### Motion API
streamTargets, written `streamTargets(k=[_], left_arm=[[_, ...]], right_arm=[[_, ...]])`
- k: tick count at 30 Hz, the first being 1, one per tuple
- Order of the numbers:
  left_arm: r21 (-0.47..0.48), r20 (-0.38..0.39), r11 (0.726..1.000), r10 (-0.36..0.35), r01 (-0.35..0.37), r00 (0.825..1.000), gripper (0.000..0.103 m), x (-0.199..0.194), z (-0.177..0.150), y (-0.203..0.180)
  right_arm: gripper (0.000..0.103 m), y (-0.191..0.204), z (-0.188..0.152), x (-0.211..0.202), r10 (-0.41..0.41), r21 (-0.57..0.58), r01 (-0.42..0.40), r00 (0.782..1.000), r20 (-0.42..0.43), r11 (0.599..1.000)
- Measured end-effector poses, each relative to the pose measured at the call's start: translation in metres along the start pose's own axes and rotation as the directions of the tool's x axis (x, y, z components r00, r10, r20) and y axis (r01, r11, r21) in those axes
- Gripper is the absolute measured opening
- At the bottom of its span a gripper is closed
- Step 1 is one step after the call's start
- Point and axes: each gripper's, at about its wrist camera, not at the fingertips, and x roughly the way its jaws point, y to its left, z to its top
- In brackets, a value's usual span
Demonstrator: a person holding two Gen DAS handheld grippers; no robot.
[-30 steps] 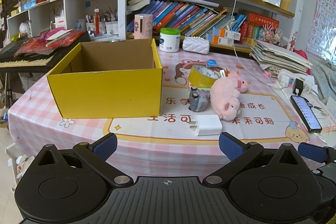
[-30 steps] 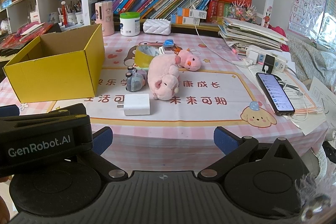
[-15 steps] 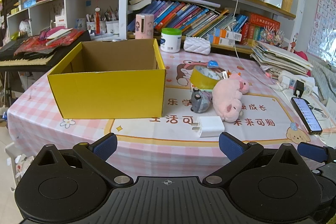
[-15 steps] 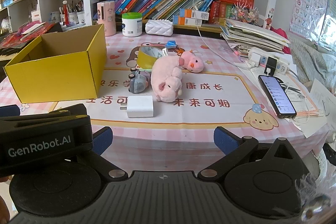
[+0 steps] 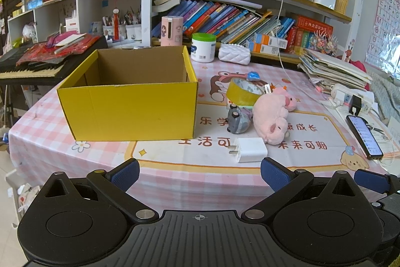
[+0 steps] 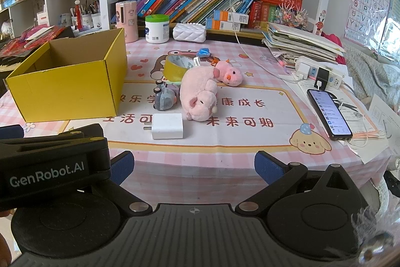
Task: Organize objects
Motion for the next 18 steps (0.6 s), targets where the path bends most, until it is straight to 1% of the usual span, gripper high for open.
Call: streamTargets(k=[18], left_arm=[[-0.001,0.001,1.0,-0.005,0.005,1.0,0.103,-0.0016,-0.0026,0.0035]], right_arm=[[0.103,0.0018,-0.0023,-0.0024,-0.003,0.0,0.003,1.0,-0.001,1.0]])
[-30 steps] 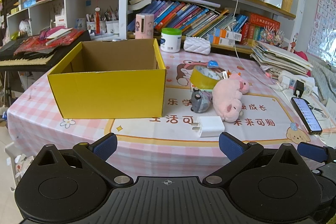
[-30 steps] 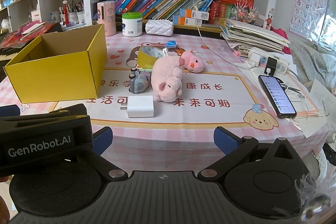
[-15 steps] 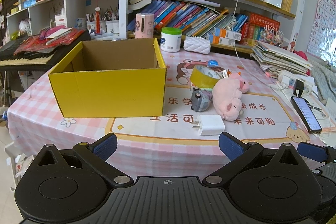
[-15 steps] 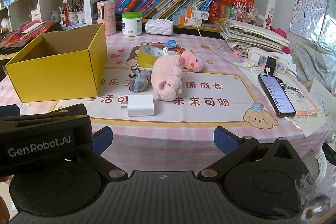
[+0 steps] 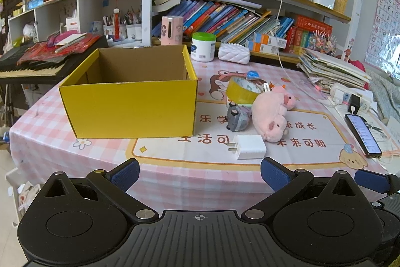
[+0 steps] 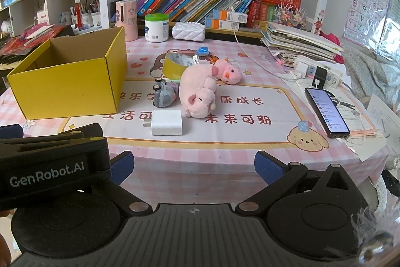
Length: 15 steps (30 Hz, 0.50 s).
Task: Organize objects
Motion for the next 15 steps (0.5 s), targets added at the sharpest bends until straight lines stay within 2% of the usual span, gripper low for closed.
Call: streamTargets(k=[15], left_arm=[[-0.007,-0.005,1.0,0.013,-0.013,1.0,0.103,-0.0087,-0.0043,0.0023]], right_arm=[[0.103,0.0019,-0.0055,-0.008,0.008,-0.009,-0.008,1.0,-0.001,1.0]])
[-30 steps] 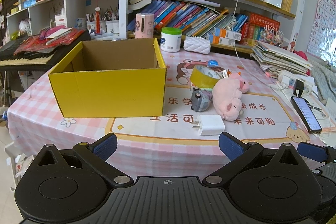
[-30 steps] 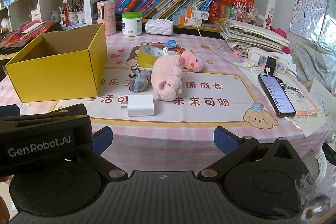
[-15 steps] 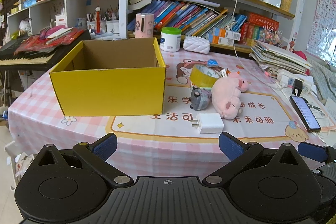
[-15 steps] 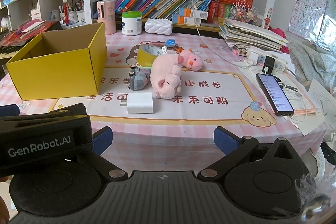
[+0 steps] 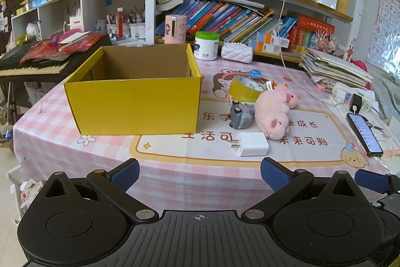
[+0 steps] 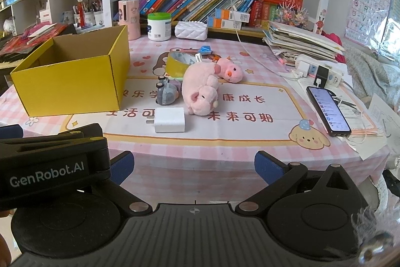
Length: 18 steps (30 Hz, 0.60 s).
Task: Organize objects
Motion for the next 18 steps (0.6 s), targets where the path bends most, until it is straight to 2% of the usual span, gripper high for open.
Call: streamTargets(k=[18], left_arm=[[-0.007,0.005,1.0,0.006,-0.006,1.0,0.103,-0.0033,0.0025,0.0035]], right_arm=[[0.103,0.0033,0.0027,-0.0011,0.005,-0.008,-0.005,1.0,0.005,1.0]])
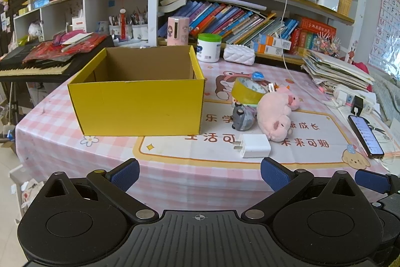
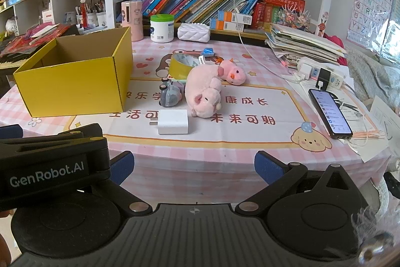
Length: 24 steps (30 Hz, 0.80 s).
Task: Organize objects
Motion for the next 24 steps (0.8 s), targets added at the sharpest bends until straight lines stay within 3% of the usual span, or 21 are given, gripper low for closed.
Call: streamTargets(k=[24], left_arm=[[-0.019,-0.016,0.999,0.03,-0.03,0.999,0.103,0.014,0.004,0.002]], right_arm=[[0.103,0.004,0.007,0.015,0.024,-0.031,-0.024,1.0,-0.008,0.999]])
